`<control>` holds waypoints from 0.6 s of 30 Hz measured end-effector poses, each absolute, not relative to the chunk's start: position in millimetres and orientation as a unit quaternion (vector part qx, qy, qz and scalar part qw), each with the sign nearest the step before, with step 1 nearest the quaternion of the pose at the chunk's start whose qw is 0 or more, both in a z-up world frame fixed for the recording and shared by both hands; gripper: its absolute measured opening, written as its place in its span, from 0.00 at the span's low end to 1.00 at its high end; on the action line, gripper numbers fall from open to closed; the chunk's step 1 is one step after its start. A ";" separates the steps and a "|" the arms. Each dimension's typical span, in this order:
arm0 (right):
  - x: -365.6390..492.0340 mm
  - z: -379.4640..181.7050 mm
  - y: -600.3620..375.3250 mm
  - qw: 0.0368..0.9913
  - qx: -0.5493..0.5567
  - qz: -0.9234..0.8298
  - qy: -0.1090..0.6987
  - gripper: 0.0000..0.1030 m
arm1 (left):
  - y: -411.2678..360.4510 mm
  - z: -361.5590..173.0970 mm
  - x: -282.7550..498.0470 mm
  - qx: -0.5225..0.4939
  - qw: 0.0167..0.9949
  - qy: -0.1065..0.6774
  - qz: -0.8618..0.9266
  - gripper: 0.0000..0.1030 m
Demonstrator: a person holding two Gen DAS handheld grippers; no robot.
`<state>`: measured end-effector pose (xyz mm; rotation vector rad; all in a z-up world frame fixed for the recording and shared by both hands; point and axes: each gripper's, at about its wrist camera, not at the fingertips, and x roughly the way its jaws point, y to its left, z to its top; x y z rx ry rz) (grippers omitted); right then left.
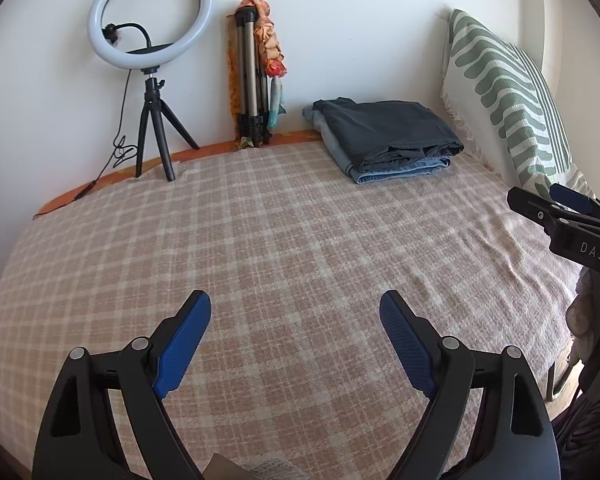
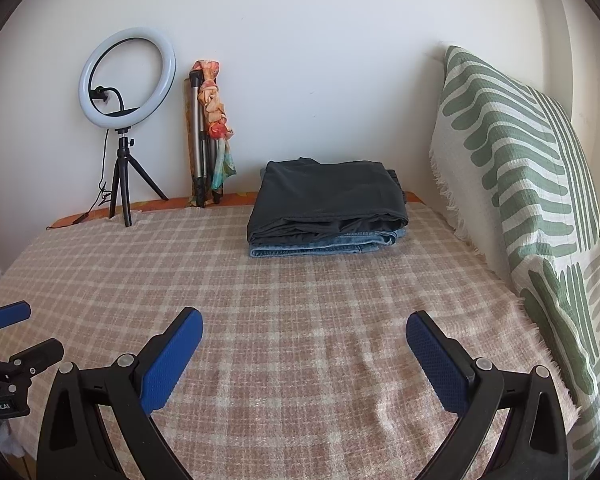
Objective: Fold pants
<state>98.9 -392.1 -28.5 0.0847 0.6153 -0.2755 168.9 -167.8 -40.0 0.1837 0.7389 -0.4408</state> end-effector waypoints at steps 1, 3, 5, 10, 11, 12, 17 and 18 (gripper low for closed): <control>99.0 -28.6 -391.9 0.943 0.041 -0.134 0.302 1.00 | -167.3 -40.0 169.3 0.088 0.905 0.358 -0.214 0.84; 99.4 -28.7 -391.9 0.943 0.041 -0.133 0.302 1.00 | -166.8 -39.9 169.6 0.086 0.905 0.357 -0.213 0.84; 99.2 -28.7 -391.5 0.943 0.041 -0.134 0.302 1.00 | -167.2 -39.8 169.1 0.085 0.906 0.356 -0.211 0.84; 100.1 -28.9 -391.2 0.943 0.041 -0.133 0.302 1.00 | -166.9 -38.9 168.4 0.084 0.907 0.354 -0.211 0.84; 99.9 -28.8 -391.1 0.943 0.041 -0.133 0.302 1.00 | -167.0 -38.8 168.3 0.085 0.907 0.354 -0.211 0.84; 99.7 -28.8 -390.9 0.943 0.041 -0.133 0.302 1.00 | -166.9 -38.8 168.4 0.085 0.907 0.353 -0.211 0.84; 99.2 -28.9 -390.1 0.943 0.042 -0.133 0.303 1.00 | -167.8 -38.9 167.3 0.086 0.908 0.352 -0.212 0.84; 99.4 -29.1 -390.3 0.943 0.042 -0.133 0.303 1.00 | -167.8 -38.8 166.9 0.086 0.908 0.352 -0.212 0.84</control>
